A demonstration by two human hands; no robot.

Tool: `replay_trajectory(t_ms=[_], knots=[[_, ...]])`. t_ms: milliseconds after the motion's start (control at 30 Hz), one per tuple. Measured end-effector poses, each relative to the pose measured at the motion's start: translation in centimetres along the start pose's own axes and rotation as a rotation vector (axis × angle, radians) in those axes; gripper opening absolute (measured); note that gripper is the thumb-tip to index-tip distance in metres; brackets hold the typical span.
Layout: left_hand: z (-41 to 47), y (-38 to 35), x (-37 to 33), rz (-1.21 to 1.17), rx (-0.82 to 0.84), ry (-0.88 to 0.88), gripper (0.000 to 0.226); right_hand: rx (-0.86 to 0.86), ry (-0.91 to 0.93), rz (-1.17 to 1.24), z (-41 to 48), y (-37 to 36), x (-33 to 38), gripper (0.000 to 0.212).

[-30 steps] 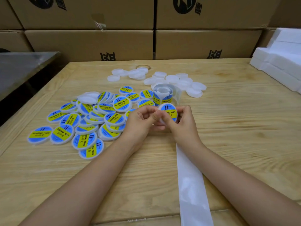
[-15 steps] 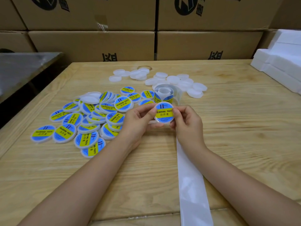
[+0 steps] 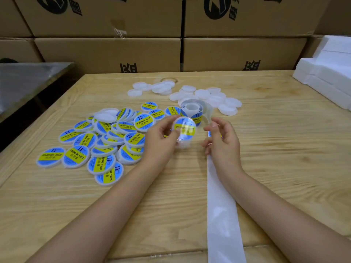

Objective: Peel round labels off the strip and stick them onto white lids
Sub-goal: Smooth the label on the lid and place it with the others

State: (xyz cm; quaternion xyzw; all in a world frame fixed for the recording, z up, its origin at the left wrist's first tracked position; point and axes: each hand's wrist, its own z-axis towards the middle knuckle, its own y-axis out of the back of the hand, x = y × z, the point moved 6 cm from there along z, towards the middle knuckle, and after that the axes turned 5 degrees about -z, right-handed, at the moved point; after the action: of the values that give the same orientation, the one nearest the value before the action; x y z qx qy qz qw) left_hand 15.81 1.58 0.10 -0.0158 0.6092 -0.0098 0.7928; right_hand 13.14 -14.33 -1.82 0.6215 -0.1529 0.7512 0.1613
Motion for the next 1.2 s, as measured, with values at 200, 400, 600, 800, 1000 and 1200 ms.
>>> replay_trajectory(t_ms=[200, 400, 600, 800, 1000, 1200], knots=[[2.1, 5.0, -1.9, 0.530, -0.354, -0.186, 0.038, -0.143, -0.088, -0.034, 0.4, 1.3, -0.6, 0.010], [2.8, 6.6, -1.0, 0.933, -0.400, -0.097, 0.050, -0.135, -0.163, 0.032, 0.5, 1.5, -1.1, 0.016], [2.3, 5.3, -1.6, 1.329, -0.265, -0.251, 0.044, -0.115, -0.187, 0.136, 0.4, 1.7, -1.3, 0.025], [-2.4, -3.7, -2.2, 1.117, 0.347, -0.751, 0.014, -0.124, -0.203, 0.239, 0.7, 1.9, -1.4, 0.029], [-3.8, -5.5, 0.6, 1.064, 0.636, -0.571, 0.039, -0.050, -0.187, 0.194, 1.0, 1.6, -1.2, 0.021], [-3.7, -5.2, 0.2, 1.066, 0.600, -0.562, 0.042, 0.443, 0.352, -0.933, 2.3, 1.0, 0.1, 0.024]])
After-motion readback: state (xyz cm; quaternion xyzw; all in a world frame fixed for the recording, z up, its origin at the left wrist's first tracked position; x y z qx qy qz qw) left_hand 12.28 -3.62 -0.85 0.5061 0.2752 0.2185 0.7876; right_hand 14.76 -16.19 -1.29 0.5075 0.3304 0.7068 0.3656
